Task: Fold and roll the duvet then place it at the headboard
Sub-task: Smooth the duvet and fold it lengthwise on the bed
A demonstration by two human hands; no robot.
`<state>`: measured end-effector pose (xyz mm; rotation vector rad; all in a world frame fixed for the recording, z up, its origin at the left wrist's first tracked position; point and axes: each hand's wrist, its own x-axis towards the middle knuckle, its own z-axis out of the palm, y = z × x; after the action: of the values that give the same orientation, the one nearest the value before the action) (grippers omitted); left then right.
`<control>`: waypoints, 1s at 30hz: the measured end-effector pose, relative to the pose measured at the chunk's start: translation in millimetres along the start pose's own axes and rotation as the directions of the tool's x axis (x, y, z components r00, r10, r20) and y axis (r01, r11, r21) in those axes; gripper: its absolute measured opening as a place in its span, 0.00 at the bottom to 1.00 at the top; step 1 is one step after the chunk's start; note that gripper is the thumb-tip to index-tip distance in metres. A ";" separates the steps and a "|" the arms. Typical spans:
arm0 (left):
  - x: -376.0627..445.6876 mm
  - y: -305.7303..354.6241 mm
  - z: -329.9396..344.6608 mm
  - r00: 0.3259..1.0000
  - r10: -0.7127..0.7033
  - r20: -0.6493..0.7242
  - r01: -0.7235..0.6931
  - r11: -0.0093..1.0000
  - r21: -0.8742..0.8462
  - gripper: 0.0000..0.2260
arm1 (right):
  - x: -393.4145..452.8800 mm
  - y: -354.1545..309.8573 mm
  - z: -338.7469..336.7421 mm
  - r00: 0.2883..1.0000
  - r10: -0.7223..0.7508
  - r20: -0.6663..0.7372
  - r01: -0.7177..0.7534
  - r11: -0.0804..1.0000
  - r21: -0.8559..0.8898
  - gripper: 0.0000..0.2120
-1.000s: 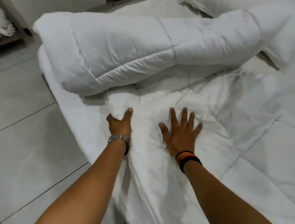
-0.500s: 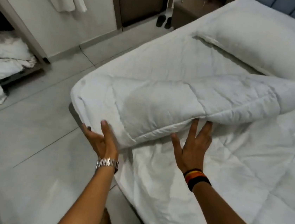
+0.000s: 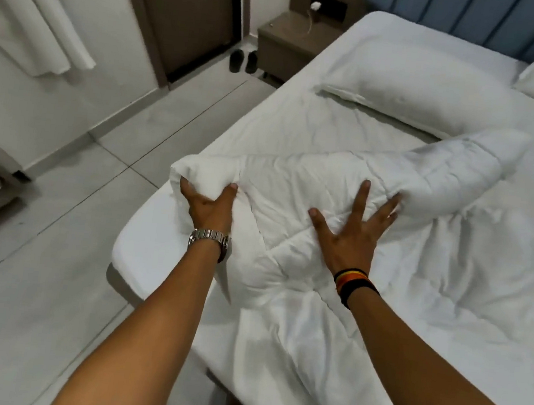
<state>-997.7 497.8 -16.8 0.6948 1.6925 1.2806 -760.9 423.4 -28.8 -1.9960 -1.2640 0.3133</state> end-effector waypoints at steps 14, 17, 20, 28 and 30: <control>151.0 6.3 -134.7 0.971 -0.121 -0.208 0.159 0.971 0.177 0.39 | 96.5 -133.6 194.9 0.748 0.216 0.627 0.003 0.944 -0.330 0.49; 198.5 -10.8 -159.0 0.941 -0.310 -0.132 0.334 0.799 0.499 0.41 | 86.4 -128.7 217.0 0.738 0.288 0.610 0.008 0.901 -0.435 0.49; 278.7 -6.2 -168.8 0.961 -0.255 -0.110 0.248 0.611 0.752 0.42 | 81.0 -133.4 231.1 0.817 0.301 0.491 -0.090 0.909 -0.406 0.50; 343.4 0.7 -86.6 0.690 -0.238 0.684 -0.268 0.794 0.546 0.23 | 85.2 -201.8 286.9 0.880 0.411 0.239 -0.300 0.870 -0.392 0.46; 324.0 -8.4 -78.0 0.605 -0.325 0.727 -0.204 0.819 0.536 0.24 | 76.9 -203.4 292.9 0.864 0.462 0.199 -0.357 0.842 -0.405 0.45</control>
<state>-1214.8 729.5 -118.5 1.3194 1.2588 0.2133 -1023.7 671.7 -77.7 -2.6210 -1.1012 0.6468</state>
